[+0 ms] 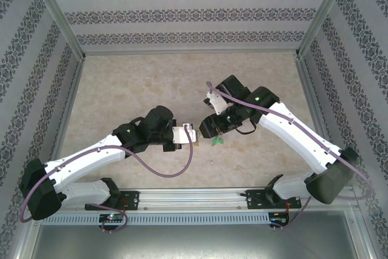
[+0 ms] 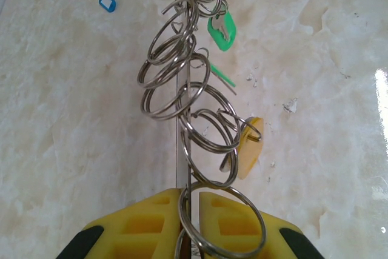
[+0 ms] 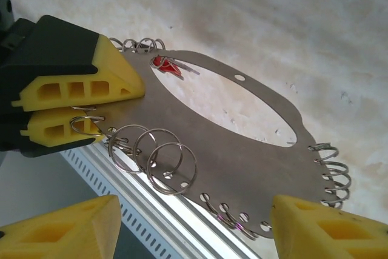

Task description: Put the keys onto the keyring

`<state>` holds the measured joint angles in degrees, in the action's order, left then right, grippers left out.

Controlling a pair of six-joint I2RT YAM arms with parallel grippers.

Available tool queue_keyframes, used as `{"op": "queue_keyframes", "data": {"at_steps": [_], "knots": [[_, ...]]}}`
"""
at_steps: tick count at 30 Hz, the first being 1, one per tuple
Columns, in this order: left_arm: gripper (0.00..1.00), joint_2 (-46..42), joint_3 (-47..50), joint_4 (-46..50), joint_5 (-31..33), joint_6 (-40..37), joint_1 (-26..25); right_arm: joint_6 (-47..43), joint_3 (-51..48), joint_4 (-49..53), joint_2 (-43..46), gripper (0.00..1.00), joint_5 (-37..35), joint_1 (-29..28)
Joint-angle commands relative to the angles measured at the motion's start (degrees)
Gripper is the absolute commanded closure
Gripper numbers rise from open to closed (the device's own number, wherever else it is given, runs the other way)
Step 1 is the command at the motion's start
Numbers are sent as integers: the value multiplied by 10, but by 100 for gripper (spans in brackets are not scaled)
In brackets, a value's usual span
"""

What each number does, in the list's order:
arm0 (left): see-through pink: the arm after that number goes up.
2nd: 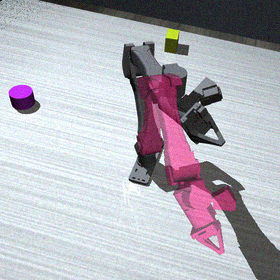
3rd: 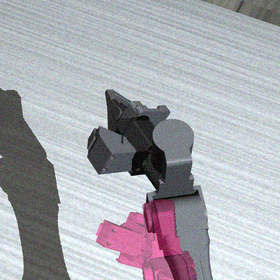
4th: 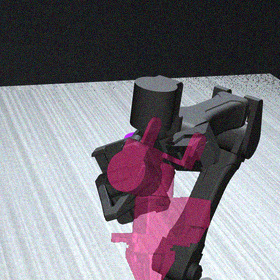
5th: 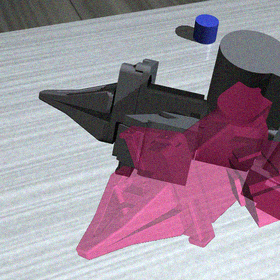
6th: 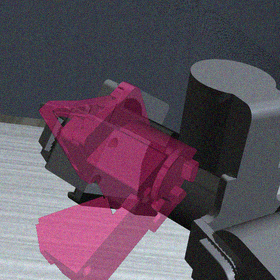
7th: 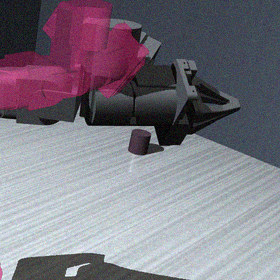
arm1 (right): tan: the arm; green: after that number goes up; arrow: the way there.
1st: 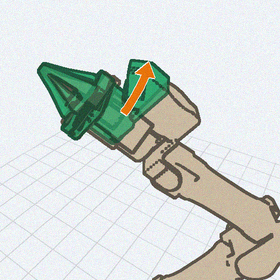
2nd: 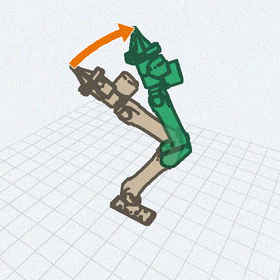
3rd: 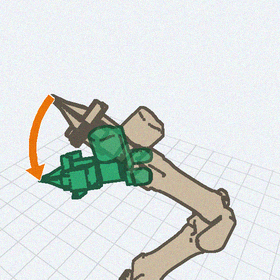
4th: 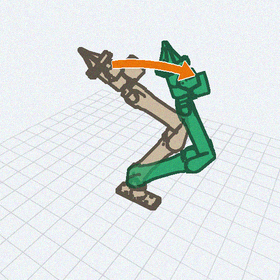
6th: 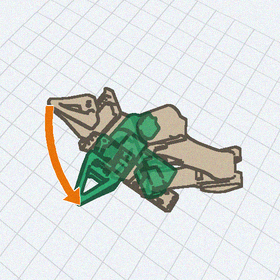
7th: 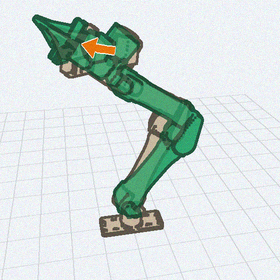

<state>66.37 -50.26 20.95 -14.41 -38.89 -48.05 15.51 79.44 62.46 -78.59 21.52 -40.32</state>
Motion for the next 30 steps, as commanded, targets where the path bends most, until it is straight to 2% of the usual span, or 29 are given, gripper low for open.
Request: {"op": "queue_keyframes", "data": {"at_steps": [1,12,21,30], "knots": [[100,-10,-2,-37,-13,-14,-9,18,29,20,-16,31,-27,-12],[100,-10,-2,-43,-19,-4,-9,0,31,11,-37,31,-64,-23],[100,-14,5,-63,-25,0,-9,0,8,-4,-37,31,-44,-17],[100,-11,5,-55,-28,6,-9,-9,-23,3,-18,35,-113,11]]}}
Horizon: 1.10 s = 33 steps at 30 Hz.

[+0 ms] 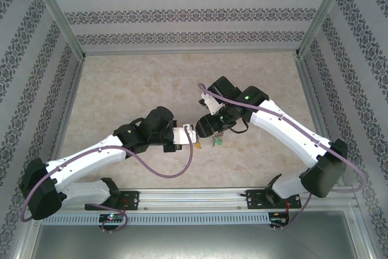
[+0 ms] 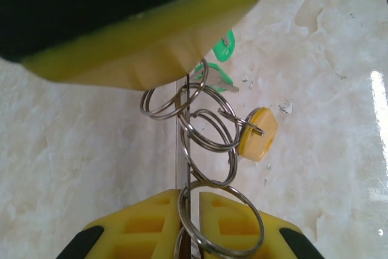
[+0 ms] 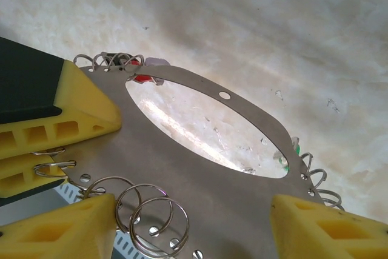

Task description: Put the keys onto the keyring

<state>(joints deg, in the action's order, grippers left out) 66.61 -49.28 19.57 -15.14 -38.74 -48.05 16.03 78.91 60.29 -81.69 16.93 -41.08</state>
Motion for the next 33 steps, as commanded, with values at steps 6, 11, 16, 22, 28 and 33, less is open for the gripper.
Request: {"op": "queue_keyframes", "data": {"at_steps": [6,11,16,22,28,33], "knots": [[100,-11,-3,-40,-20,6,-9,-26,-32,26,34,36,-86,46],[100,-4,-4,-40,-18,8,-9,-36,-50,27,45,37,-115,63],[100,5,-7,-38,-8,11,-9,-40,-66,25,62,37,-110,76],[100,9,-13,-30,-1,14,-8,-41,-71,18,89,35,-79,88],[100,14,-31,-14,-6,32,-8,-81,-101,-60,159,34,12,87],[100,11,-33,-16,-10,42,-8,-138,-154,-144,232,35,38,80]]}}
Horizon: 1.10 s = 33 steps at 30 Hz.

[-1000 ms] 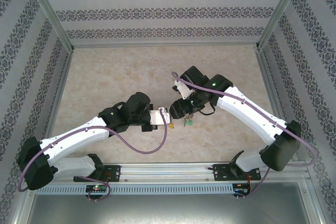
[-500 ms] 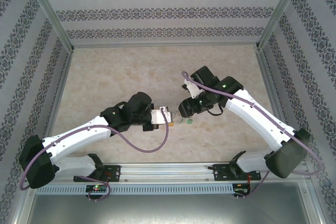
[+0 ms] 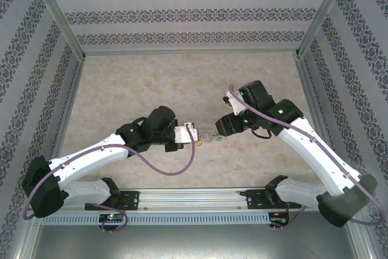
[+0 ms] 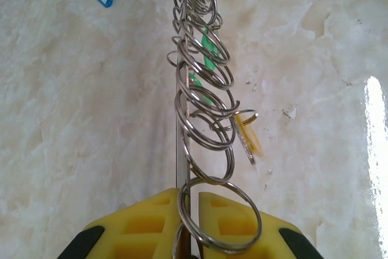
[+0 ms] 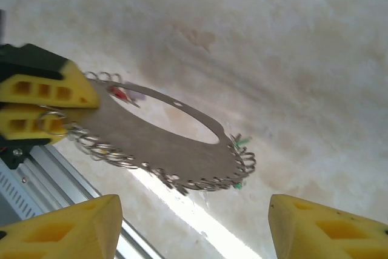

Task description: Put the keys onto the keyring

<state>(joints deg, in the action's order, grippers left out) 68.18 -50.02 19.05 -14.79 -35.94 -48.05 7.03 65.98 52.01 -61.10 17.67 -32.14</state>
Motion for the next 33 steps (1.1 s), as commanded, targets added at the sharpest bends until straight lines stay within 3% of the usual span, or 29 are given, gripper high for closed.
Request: {"op": "queue_keyframes", "data": {"at_steps": [1,4,8,11,15,21,26,33], "knots": [[100,-6,-27,-10,-13,16,-8,-64,-35,-76,39,35,32,-12],[100,-9,-28,-9,-16,25,-8,-110,-78,-133,74,36,34,-32],[100,-15,-36,-10,-32,67,-7,-268,-198,-262,169,37,2,-109],[100,-17,-52,5,-61,112,-6,-341,-284,-371,254,46,-6,-131],[100,-18,-69,26,-87,165,-6,-428,-311,-395,308,61,24,-149],[100,-7,-92,28,-109,247,-5,-518,-309,-421,290,71,1,-181],[100,0,-106,37,-107,274,-5,-574,-305,-463,257,81,-65,-201],[100,18,-125,34,-109,299,-6,-582,-302,-501,235,82,-128,-213]]}}
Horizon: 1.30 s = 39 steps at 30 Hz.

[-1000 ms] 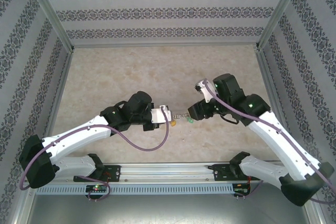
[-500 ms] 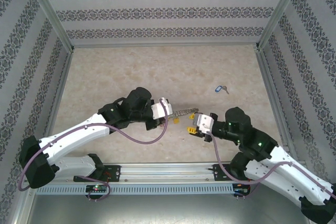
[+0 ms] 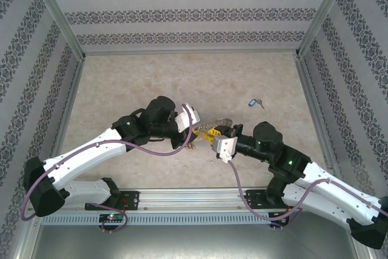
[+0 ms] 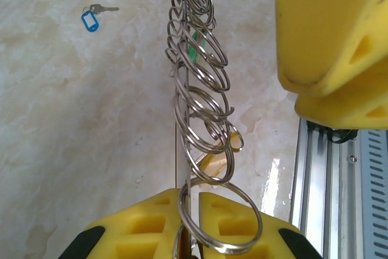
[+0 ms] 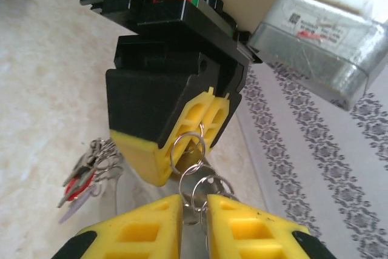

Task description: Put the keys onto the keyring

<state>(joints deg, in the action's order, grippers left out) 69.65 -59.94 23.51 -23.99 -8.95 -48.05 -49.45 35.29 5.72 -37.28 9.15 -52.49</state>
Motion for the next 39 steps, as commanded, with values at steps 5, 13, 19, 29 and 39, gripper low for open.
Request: {"op": "queue_keyframes", "data": {"at_steps": [5,13,19,29,39], "knots": [[100,6,-27,-19,-14,34,-6,1,13,-31,-18,79,-72,-20],[100,-4,-12,-45,-2,33,-7,67,28,-7,-43,82,-130,-21],[100,-4,-11,-51,7,28,-8,97,38,3,-57,83,-141,-21],[100,1,-6,-67,24,33,-13,144,57,31,-89,82,-166,-22],[100,1,6,-87,25,32,-14,201,46,14,-96,78,-136,-24]]}}
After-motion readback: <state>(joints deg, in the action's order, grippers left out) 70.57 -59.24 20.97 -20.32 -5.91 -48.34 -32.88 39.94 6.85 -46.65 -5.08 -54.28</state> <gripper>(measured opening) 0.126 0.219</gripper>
